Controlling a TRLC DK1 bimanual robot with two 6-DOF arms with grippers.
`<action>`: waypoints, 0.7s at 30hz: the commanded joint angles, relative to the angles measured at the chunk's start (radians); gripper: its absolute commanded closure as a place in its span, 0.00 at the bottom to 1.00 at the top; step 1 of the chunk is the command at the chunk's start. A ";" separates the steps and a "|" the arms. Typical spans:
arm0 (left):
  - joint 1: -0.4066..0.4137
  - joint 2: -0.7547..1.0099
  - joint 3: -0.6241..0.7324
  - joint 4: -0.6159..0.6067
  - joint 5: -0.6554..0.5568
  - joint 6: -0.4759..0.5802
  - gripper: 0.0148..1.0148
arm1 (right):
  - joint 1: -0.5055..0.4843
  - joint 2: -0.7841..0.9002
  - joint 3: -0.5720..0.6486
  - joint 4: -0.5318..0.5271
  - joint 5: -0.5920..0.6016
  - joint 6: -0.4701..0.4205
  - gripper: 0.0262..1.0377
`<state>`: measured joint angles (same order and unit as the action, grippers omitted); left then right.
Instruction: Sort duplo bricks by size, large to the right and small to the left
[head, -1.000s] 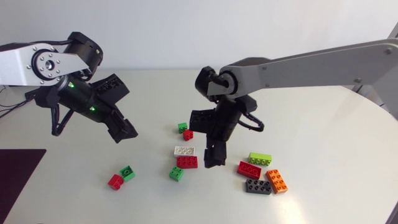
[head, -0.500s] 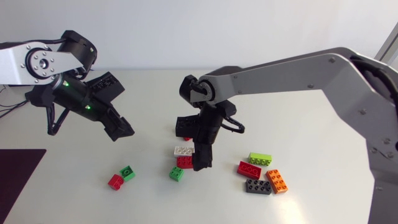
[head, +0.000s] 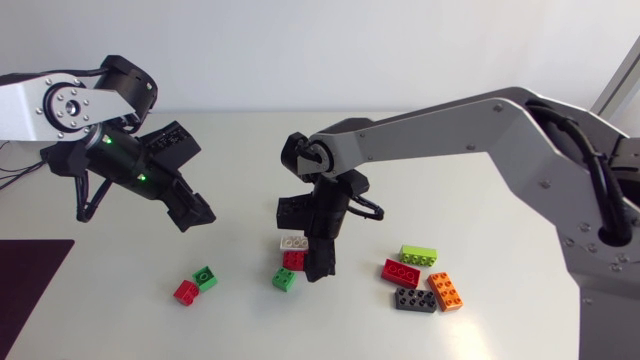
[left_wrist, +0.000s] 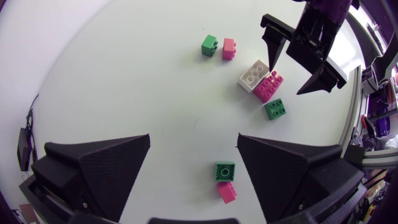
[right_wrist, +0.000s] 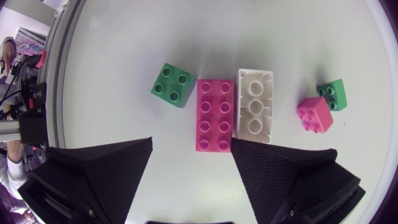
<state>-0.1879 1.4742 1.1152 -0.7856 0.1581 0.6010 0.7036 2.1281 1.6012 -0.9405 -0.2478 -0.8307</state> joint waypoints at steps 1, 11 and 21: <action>0.005 -0.009 -0.025 -0.001 0.004 -0.018 0.04 | -0.012 0.056 0.000 -0.014 -0.002 -0.018 0.13; 0.002 -0.002 -0.023 0.002 0.004 -0.020 0.04 | -0.044 0.018 -0.038 -0.024 -0.002 -0.021 0.13; -0.004 -0.003 -0.023 0.003 0.004 -0.020 0.04 | -0.015 0.039 0.043 -0.044 -0.002 -0.007 0.13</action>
<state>-0.1898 1.4742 1.1152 -0.7853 0.1581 0.6010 0.6743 2.1571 1.6085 -0.9661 -0.2474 -0.8303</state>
